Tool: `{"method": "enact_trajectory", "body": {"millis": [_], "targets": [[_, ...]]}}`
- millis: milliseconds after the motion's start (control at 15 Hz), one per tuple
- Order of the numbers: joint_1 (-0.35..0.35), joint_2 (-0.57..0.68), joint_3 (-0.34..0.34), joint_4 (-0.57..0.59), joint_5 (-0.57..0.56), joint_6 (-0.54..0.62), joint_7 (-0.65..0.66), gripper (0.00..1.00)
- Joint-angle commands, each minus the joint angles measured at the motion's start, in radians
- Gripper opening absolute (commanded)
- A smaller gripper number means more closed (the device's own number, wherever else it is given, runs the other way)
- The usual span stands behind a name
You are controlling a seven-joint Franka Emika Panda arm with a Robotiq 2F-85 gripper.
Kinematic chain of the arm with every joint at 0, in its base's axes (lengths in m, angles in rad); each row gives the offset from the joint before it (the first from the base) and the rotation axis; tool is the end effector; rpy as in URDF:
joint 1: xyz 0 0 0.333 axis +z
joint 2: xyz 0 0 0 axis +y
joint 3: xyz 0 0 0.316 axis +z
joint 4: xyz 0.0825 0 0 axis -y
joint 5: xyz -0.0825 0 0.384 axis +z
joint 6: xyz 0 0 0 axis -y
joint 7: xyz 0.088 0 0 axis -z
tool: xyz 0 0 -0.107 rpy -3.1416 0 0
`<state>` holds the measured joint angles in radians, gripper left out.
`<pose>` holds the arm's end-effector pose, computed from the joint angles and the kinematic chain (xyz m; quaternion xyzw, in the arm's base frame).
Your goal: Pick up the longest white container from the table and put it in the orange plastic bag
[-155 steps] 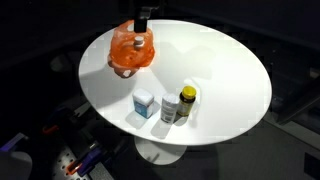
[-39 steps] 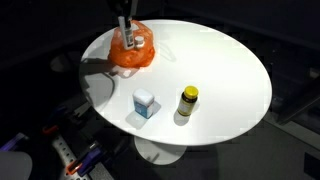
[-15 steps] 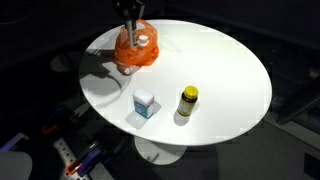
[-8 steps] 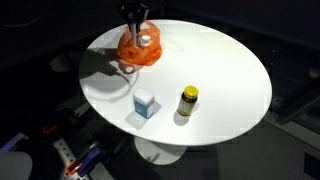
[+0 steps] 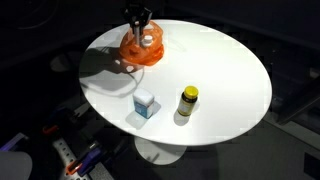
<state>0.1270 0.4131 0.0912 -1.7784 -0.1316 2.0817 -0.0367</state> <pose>0.6260 0.1276 0.3182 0.9851 0.1589 -0.0499 0.0418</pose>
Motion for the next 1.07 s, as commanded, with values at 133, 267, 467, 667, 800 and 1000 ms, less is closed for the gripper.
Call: {"method": "enact_trajectory", "body": {"millis": [133,267,467,667,800,1000], "targets": [[-0.010,0.029,-0.004,0.043,0.009,-0.004,-0.035,0.44],[-0.011,0.026,-0.005,0.039,0.010,-0.004,-0.035,0.67],[-0.010,0.010,-0.006,0.029,0.009,-0.010,-0.034,0.91],[-0.010,-0.019,-0.009,0.014,0.011,-0.042,-0.023,1.00],[-0.011,-0.040,-0.011,0.005,0.017,-0.077,-0.012,1.00],[-0.010,-0.082,-0.020,-0.010,0.016,-0.170,0.014,1.00]]}}
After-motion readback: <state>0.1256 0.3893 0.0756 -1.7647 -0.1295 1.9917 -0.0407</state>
